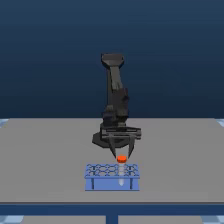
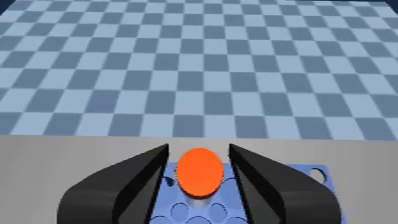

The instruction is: Pick up the centrifuge tube on the rack

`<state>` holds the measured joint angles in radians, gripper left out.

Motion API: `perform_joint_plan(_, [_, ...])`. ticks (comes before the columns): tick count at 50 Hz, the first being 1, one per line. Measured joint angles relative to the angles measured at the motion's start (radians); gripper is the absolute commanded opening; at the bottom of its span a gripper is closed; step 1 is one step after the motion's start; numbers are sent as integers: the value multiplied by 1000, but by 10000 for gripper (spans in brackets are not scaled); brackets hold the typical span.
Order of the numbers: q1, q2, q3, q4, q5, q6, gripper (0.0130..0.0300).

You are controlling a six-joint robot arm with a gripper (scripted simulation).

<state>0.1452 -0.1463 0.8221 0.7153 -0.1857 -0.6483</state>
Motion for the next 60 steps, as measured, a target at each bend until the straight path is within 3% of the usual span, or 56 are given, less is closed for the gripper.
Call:
perform_joint_plan(26, [0, 51, 28, -200, -62, 211, 300])
perform_joint_plan(43, [0, 59, 32, -225, -81, 244, 300])
perform_joint_plan(44, [0, 59, 32, -225, -81, 244, 130])
perform_joint_plan(60, [0, 59, 32, -225, -83, 246, 130])
